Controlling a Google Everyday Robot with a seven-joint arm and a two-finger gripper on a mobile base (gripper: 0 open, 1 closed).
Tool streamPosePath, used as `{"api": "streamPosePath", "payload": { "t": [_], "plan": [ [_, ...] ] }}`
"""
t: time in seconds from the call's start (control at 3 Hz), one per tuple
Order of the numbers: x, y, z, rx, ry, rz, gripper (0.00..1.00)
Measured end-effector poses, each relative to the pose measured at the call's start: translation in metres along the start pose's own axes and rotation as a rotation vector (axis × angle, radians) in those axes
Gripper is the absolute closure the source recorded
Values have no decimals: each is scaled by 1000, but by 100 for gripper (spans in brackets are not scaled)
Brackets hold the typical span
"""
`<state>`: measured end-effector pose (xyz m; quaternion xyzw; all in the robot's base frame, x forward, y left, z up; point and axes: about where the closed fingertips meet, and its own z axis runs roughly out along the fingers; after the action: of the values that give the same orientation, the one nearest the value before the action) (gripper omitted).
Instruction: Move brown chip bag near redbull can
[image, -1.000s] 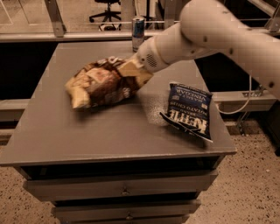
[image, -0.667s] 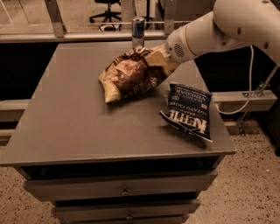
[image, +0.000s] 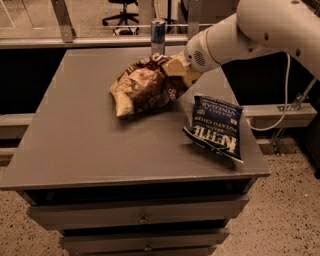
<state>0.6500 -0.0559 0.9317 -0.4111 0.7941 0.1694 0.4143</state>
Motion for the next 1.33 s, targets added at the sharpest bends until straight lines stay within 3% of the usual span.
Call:
{"api": "streamPosePath", "payload": {
  "t": [0.33,0.67,1.0,1.33],
  "plan": [
    [6,-37,-10,137,10,3,100],
    [8,-116,-59,389,18,10,100],
    [16,-168,-91,537,21,26,100],
    [17,-209,-103,619,-15,53,100]
  ]
}}
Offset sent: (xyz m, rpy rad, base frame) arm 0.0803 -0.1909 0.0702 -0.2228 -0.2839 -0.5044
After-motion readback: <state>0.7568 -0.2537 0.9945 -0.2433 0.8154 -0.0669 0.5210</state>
